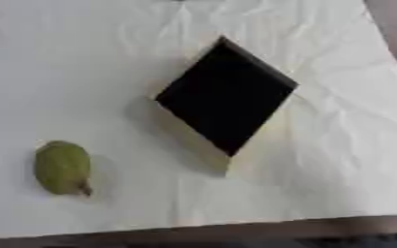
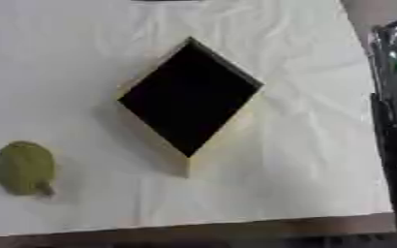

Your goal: Pick up objects on the table and place them in the box.

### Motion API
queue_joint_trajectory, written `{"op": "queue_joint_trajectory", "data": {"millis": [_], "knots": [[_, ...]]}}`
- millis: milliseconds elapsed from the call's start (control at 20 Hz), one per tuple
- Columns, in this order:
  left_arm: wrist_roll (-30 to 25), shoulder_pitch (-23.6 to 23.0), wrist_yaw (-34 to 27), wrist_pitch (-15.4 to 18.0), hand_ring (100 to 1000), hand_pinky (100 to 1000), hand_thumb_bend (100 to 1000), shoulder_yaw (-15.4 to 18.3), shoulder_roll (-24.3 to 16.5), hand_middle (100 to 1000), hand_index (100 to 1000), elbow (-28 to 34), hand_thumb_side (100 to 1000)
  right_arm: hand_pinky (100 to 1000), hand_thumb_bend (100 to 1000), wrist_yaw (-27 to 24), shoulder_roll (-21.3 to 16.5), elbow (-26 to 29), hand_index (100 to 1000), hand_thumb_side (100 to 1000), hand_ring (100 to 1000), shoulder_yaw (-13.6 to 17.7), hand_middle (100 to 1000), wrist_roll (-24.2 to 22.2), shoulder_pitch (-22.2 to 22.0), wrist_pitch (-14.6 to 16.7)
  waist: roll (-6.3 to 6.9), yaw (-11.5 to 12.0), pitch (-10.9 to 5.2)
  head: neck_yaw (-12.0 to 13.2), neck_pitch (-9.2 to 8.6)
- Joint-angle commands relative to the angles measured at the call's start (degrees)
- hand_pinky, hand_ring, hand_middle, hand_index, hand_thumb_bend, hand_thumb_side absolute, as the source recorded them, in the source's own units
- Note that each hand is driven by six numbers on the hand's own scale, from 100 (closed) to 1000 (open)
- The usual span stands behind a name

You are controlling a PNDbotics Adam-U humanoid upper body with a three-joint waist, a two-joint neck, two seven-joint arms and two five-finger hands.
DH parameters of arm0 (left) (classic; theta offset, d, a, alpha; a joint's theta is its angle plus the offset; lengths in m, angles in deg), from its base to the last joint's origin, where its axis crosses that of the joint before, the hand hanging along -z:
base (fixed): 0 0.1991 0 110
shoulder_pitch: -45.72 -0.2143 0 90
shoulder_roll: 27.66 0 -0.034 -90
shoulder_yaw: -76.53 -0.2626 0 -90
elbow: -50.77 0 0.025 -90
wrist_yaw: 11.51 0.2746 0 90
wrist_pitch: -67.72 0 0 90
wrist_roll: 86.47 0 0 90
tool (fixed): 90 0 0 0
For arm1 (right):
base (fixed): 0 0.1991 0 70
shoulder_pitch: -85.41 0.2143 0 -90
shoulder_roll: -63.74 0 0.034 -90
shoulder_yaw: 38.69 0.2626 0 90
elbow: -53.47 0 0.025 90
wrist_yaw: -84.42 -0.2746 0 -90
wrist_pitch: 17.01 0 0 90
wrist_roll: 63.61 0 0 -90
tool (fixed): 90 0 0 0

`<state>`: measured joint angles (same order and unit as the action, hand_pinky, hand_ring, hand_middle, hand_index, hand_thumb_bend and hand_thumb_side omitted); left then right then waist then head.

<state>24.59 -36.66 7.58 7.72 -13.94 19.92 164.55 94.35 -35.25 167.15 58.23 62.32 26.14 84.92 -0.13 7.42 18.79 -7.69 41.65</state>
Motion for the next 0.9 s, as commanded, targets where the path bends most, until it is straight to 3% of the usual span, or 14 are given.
{"op": "queue_joint_trajectory", "data": {"millis": [50, 600, 900], "knots": [[0.2, 0.3, -0.4, 0.2, 584, 566, 538, 1.2, -1.0, 589, 811, 0.8, 570, 817, 328, 0.4, -1.8, 0.9, 810, 571, 661, 0.1, 634, 0.1, 0.6, 0.0, 0.20, 0.1, -0.74, 0.5, -1.09], [-0.1, 0.5, -0.5, 0.3, 582, 564, 539, 1.3, -0.7, 588, 810, 0.8, 570, 817, 329, 0.4, -1.8, 0.9, 810, 569, 661, 0.1, 634, 0.2, 0.6, 0.0, 0.00, 0.1, -0.30, 0.6, -1.49], [-2.9, 2.3, -1.0, 1.1, 582, 564, 527, -2.1, -2.3, 590, 812, 0.8, 581, 818, 329, 0.2, -1.7, 0.9, 810, 568, 661, -0.1, 633, -0.1, 0.6, 0.0, 0.16, 0.1, -0.68, 0.5, -0.94]]}}
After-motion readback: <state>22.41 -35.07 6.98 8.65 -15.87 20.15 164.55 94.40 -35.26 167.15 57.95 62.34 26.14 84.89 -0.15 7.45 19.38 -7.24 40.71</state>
